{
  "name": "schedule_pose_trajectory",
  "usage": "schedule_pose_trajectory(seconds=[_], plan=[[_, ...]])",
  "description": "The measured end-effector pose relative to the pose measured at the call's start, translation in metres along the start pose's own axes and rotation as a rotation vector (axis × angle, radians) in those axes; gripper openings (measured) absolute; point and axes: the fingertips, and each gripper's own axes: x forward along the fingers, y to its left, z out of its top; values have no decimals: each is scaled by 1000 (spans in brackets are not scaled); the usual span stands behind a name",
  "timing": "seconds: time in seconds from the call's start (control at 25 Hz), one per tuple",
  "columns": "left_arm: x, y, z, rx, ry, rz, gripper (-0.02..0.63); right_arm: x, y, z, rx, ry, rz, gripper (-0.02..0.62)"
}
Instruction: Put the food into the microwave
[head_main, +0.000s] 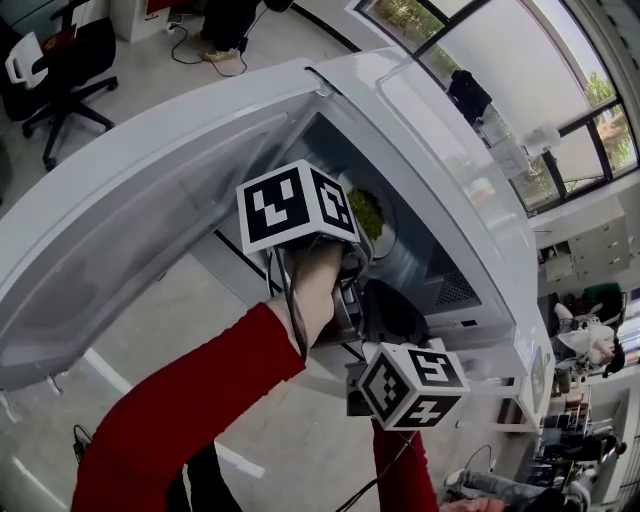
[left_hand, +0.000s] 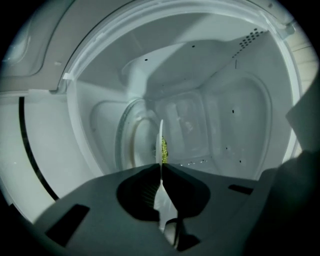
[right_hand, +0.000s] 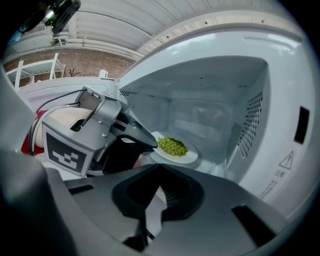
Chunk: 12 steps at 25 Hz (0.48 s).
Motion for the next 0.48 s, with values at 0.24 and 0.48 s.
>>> schedule_pose_trajectory(seconds=[0.24, 0.48], plan=[[1, -1, 1, 53, -2, 40, 21, 4, -1, 2, -10, 15, 1, 14], [-1, 4, 5, 231, 7, 150, 46, 4, -1, 6, -11, 15, -1, 14]])
